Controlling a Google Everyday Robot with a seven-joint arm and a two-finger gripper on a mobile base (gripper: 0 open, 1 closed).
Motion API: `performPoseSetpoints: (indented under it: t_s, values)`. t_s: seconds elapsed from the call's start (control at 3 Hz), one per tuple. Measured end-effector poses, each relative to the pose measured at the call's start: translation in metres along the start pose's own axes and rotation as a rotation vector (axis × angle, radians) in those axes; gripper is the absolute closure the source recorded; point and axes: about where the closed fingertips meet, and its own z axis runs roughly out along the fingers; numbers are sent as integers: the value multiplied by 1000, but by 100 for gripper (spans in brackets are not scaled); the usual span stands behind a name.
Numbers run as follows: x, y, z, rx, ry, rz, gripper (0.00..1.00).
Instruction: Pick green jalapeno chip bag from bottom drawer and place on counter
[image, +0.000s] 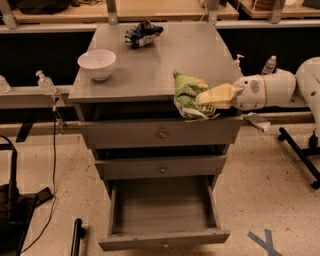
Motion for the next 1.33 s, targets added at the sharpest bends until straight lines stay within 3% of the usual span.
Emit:
performPoseSetpoints:
  t_s: [0.67,1.0,1.33]
  values:
    - [39,-20,-2,-47,-47,-39,100]
    - [63,-26,-4,-103,-64,-54,100]
    - [80,-16,-1,-167,-97,-55,100]
